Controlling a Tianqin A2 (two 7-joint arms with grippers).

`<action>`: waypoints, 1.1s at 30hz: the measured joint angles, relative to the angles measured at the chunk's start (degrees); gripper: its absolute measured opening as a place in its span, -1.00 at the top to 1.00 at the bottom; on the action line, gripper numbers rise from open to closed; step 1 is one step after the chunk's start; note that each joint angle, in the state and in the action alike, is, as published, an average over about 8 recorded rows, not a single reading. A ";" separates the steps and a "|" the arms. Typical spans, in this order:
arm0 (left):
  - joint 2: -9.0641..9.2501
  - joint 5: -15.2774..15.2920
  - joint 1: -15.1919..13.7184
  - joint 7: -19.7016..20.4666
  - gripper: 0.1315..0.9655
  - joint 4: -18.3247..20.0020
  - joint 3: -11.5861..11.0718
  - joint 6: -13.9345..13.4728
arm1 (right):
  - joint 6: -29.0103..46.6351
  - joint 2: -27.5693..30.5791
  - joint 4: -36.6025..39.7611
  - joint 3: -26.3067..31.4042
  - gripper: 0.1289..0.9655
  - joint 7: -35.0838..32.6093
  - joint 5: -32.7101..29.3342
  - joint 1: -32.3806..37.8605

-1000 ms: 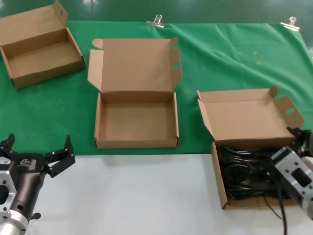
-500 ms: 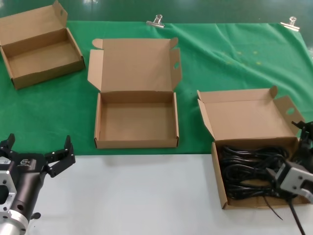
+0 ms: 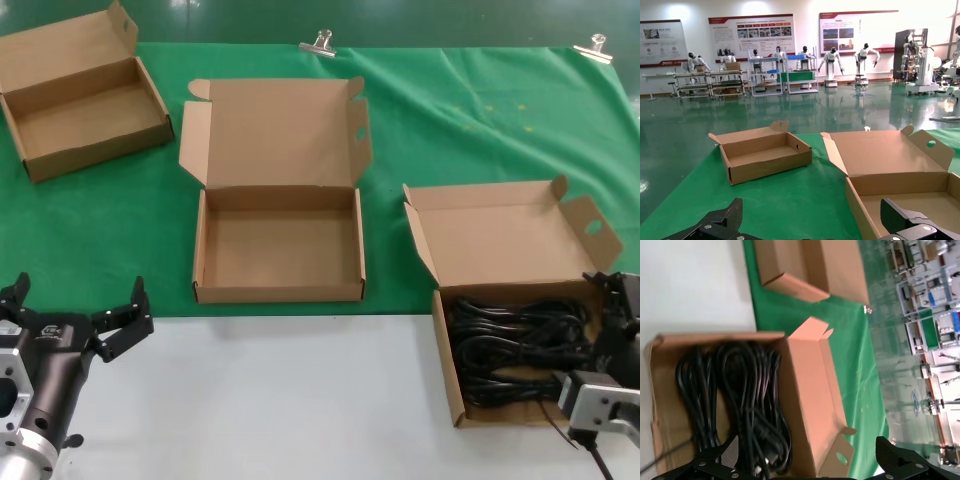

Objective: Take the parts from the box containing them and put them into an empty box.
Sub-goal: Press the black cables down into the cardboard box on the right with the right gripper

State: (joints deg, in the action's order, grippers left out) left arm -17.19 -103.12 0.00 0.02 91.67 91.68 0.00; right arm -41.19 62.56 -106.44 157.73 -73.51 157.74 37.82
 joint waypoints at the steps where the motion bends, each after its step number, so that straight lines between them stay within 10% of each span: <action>1: 0.00 0.00 0.00 0.00 -1.00 0.00 0.00 0.00 | 0.17 -0.28 0.63 0.00 -1.00 -0.72 0.00 0.04; 33: 0.00 0.03 0.00 0.02 -1.00 0.00 0.00 0.00 | 10.04 -9.76 17.75 0.00 -1.00 -5.20 0.00 2.26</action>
State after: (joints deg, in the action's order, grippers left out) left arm -17.19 -103.09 0.00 0.04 91.67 91.68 0.00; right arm -31.16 52.80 -88.69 157.73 -78.72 157.74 40.07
